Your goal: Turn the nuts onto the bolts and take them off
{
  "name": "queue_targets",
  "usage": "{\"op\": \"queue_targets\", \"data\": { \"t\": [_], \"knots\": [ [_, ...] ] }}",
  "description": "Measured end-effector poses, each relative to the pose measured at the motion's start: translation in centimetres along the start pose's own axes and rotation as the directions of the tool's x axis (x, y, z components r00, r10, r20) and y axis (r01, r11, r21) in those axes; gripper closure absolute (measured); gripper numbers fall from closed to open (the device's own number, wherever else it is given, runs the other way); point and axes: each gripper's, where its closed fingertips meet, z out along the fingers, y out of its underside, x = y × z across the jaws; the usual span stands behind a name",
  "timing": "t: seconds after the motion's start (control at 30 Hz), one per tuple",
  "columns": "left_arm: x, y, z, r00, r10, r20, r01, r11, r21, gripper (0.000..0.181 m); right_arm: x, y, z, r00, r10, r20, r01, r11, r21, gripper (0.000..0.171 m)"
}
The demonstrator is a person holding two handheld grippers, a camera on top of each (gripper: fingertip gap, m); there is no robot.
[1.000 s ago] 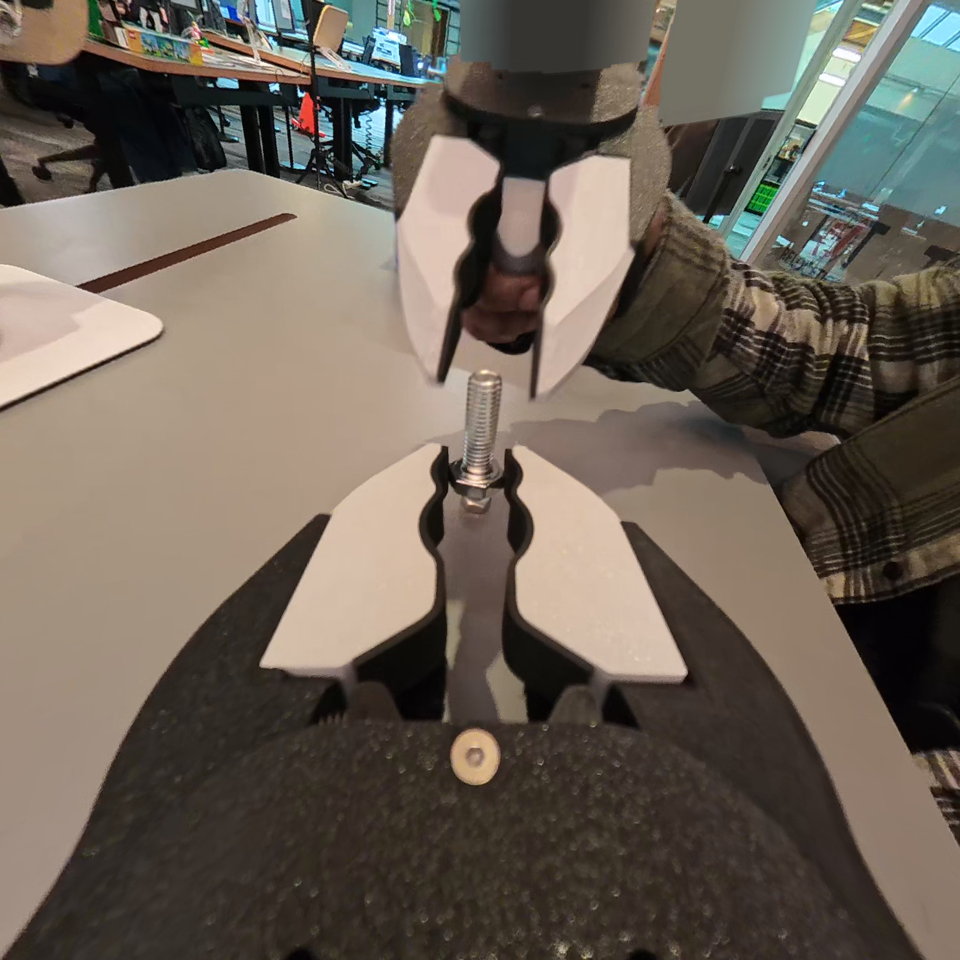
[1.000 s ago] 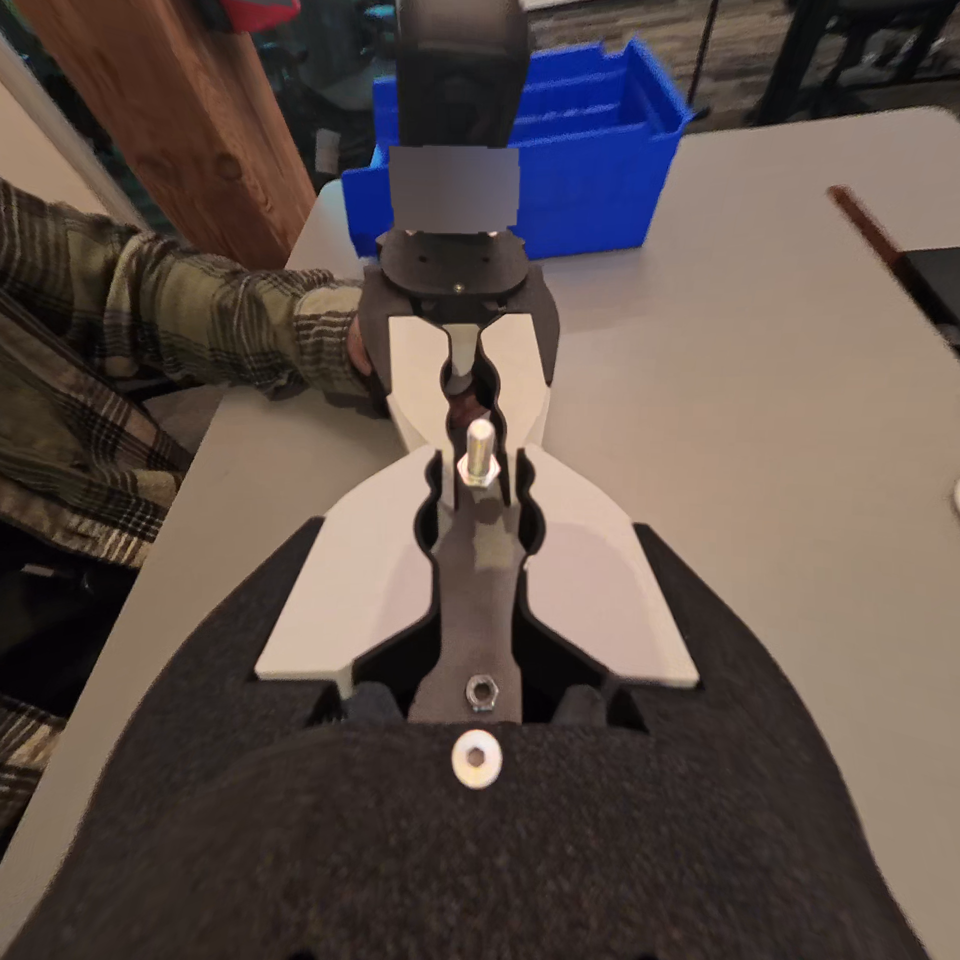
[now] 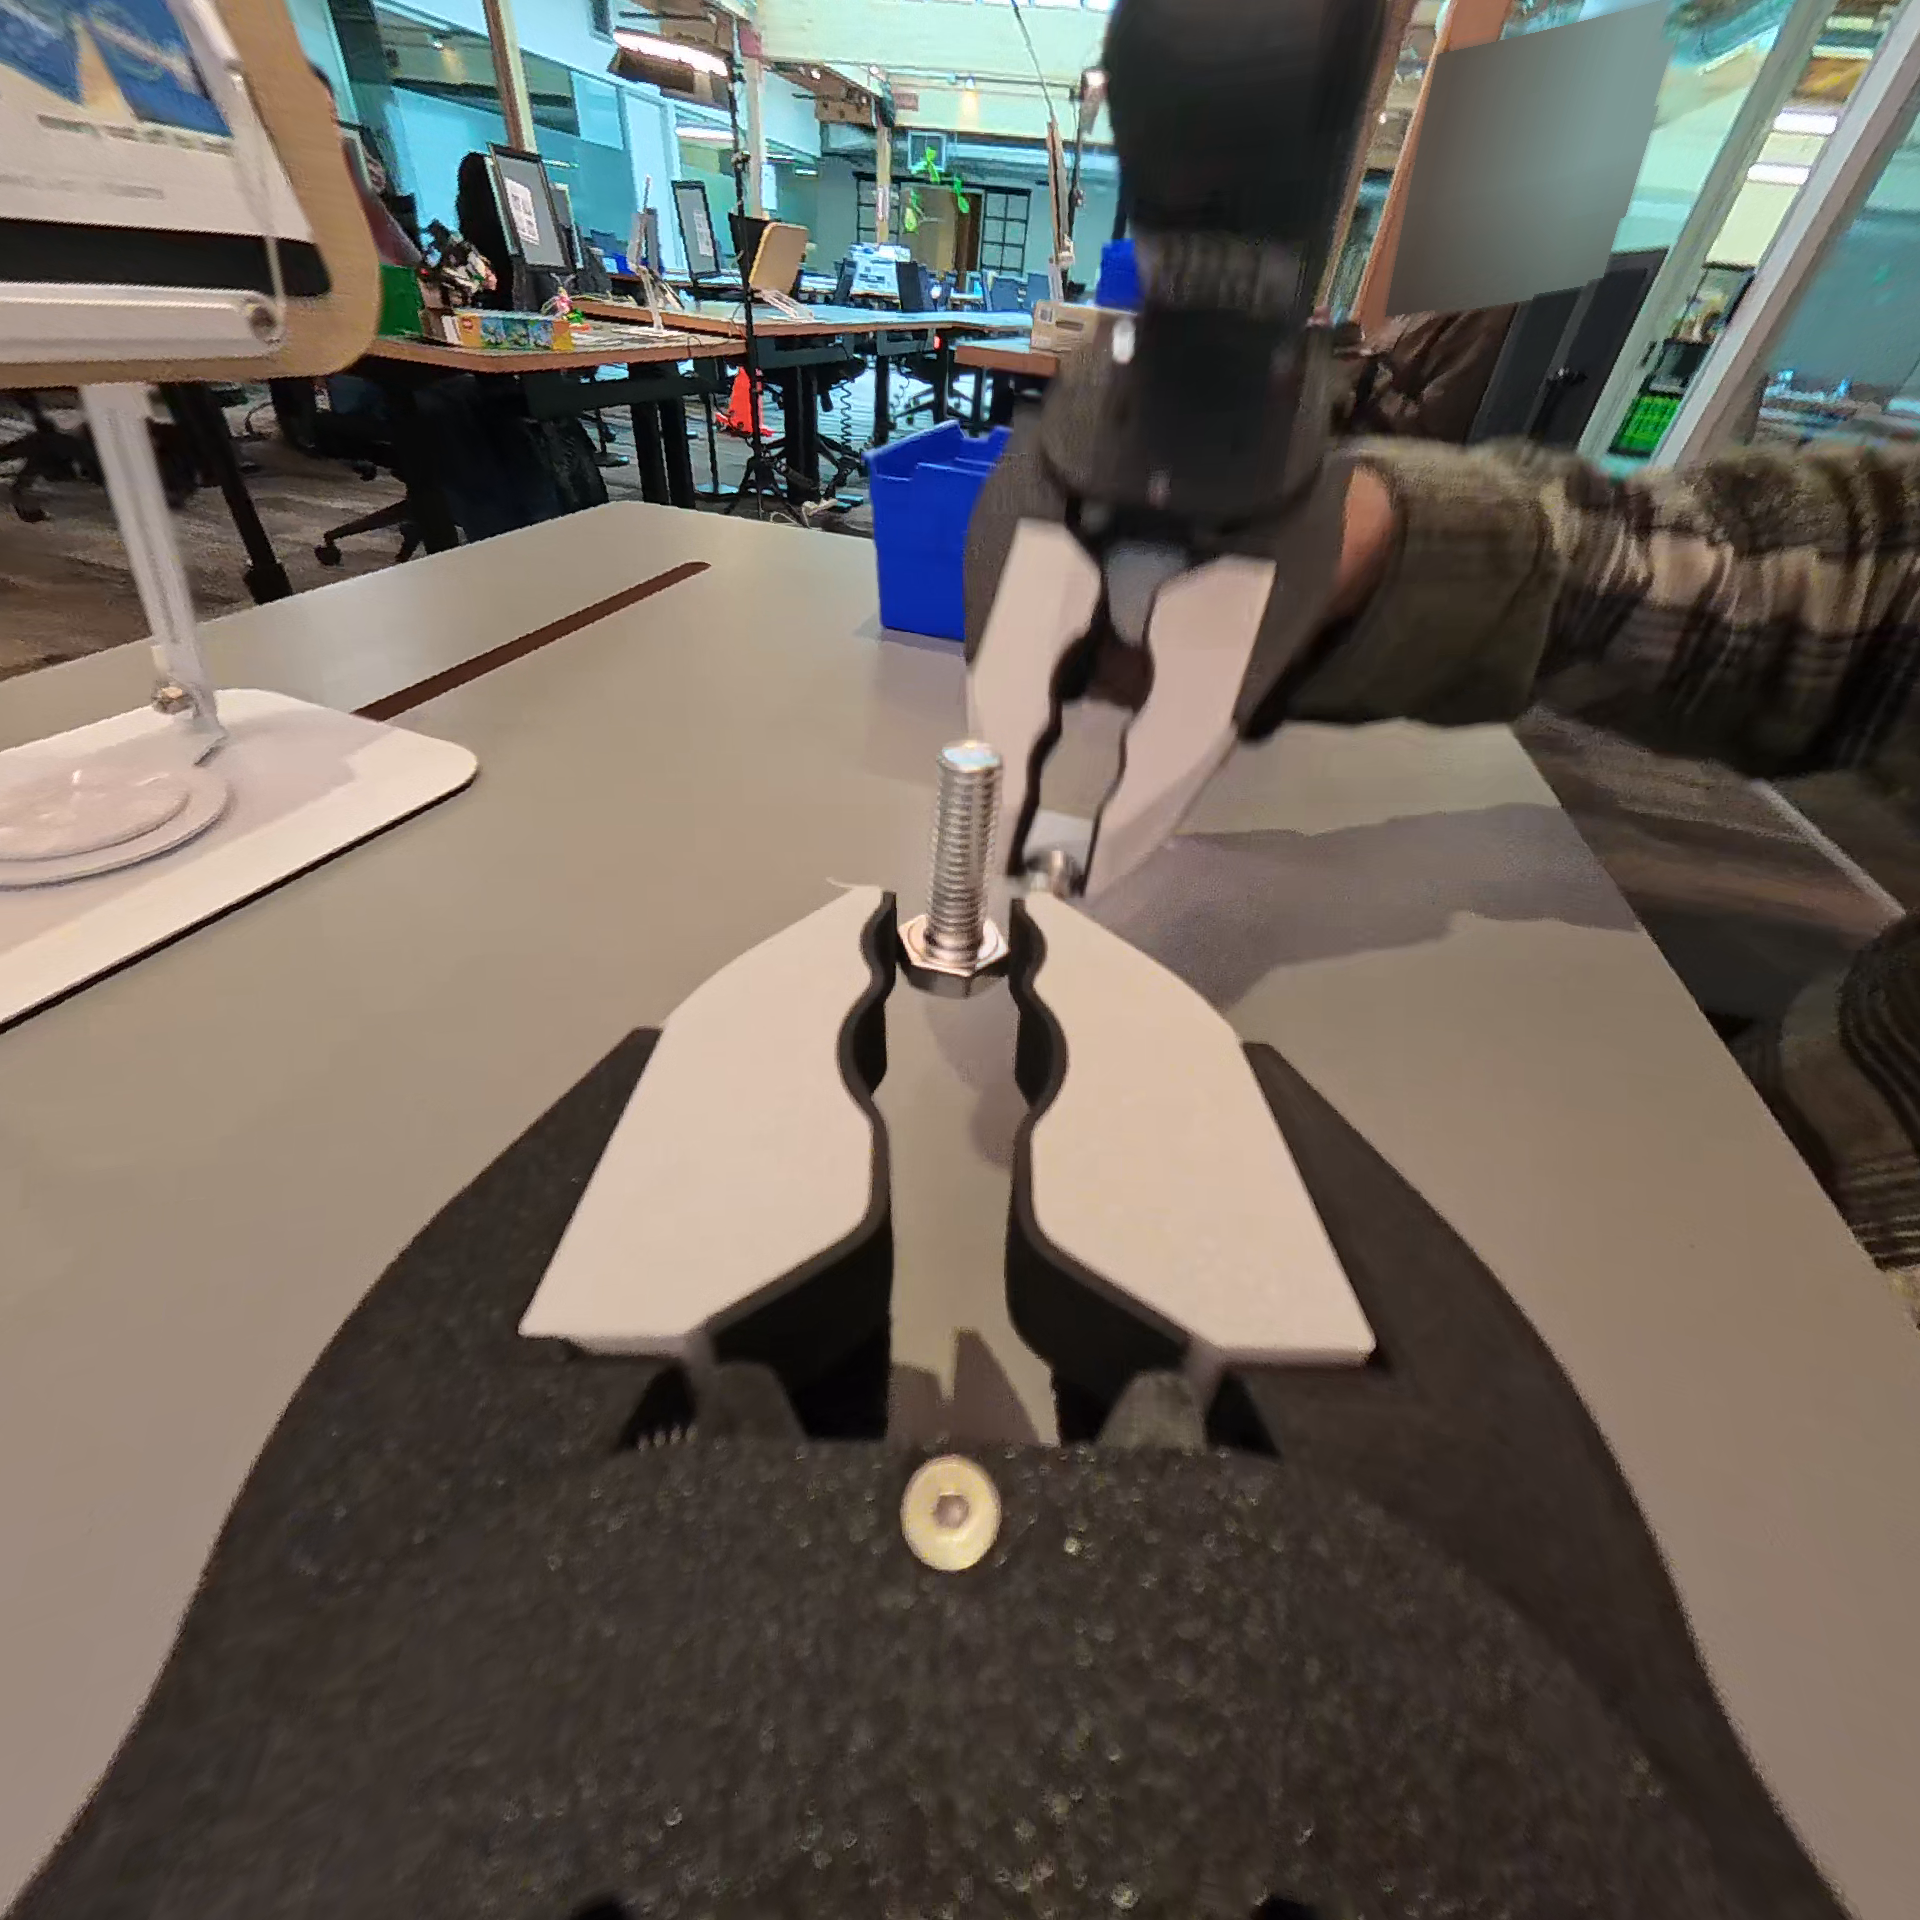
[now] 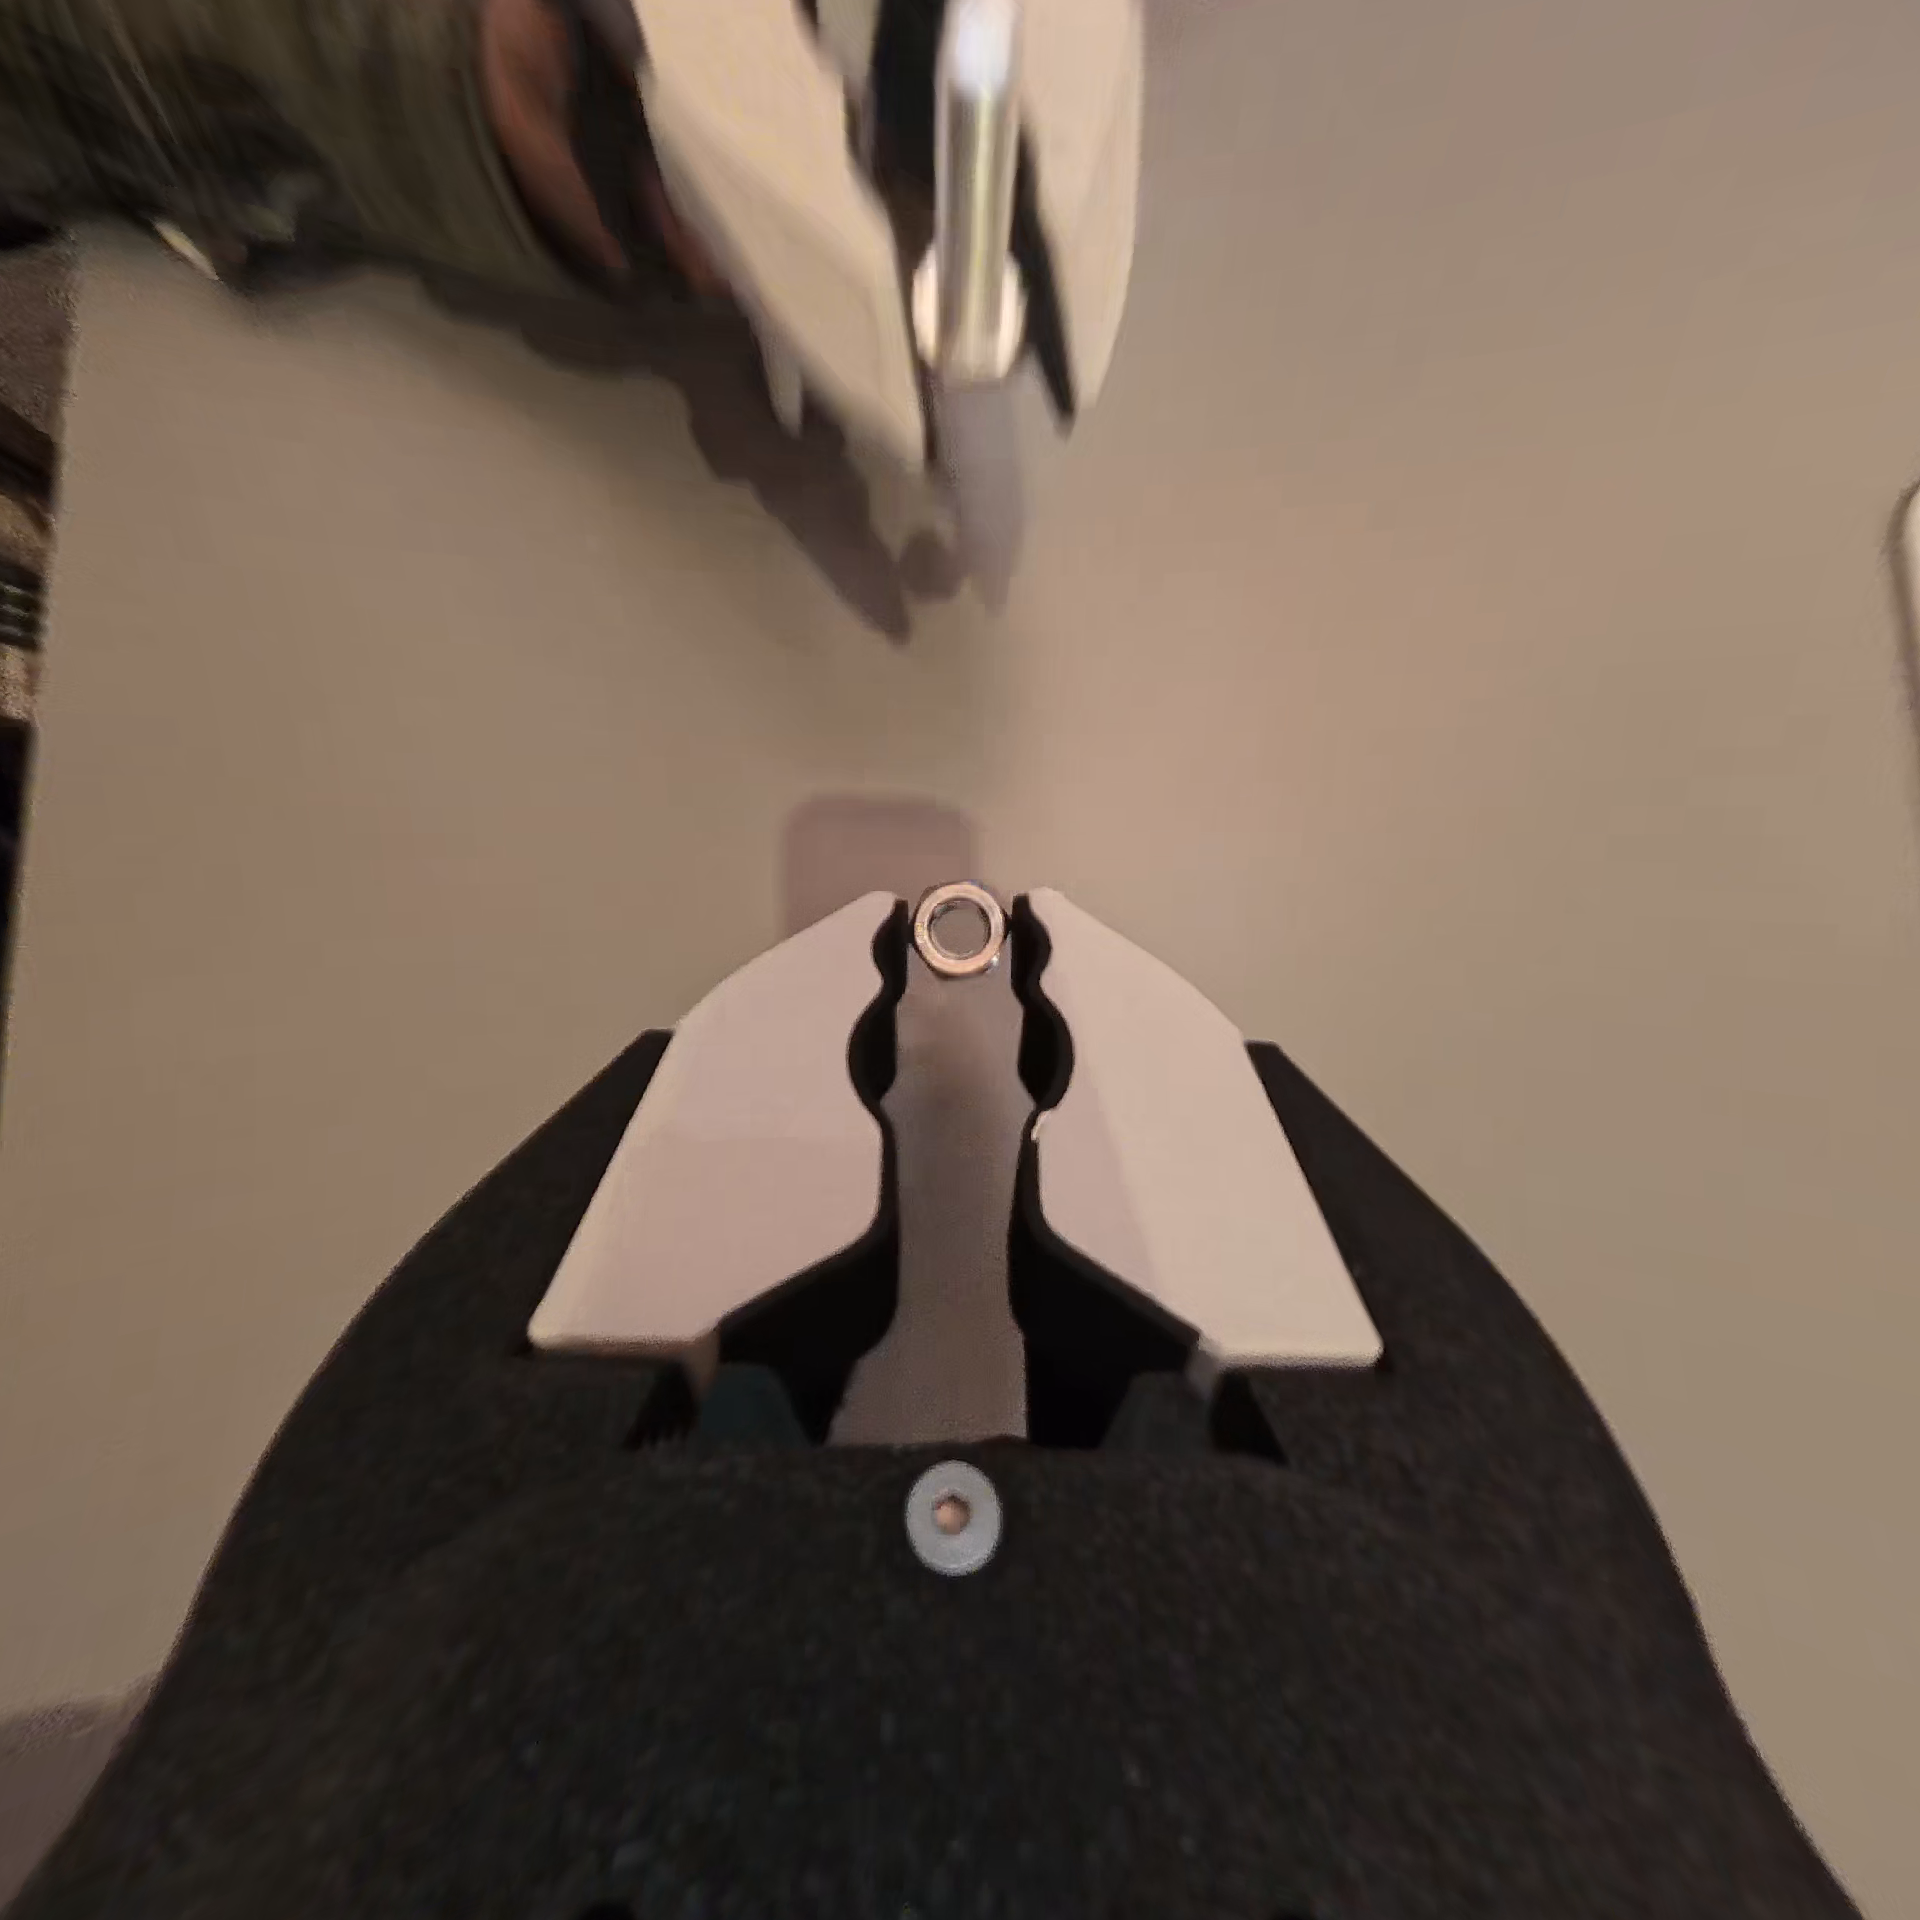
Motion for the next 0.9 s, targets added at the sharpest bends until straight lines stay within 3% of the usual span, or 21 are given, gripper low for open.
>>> {"op": "queue_targets", "data": {
  "t": [0.03,0.2,0.33,0.9],
  "knots": [
    [0.3,0.1,0.2,1.0,0.014,-0.002,-0.014,1.0,-0.006,0.161,-0.1,-1.4,-1.0,1.0,-0.019,-0.001,0.019,1.0,0.016,0.153],
    [1.5,0.6,0.9,0.999,0.041,-0.027,-0.042,0.999,-0.03,0.161,-0.9,-6.9,-3.2,0.993,-0.104,0.051,0.102,0.994,0.046,0.153],
    [1.7,0.7,1.0,0.998,0.056,-0.018,-0.057,0.998,-0.039,0.161,-1.6,-8.7,-2.5,0.982,-0.164,0.092,0.164,0.986,0.01,0.153],
    [2.1,0.0,1.1,0.992,0.121,0.039,-0.118,0.991,-0.06,0.161,-1.8,-9.2,-1.1,0.966,-0.217,0.143,0.23,0.969,-0.089,0.153]
  ]
}}
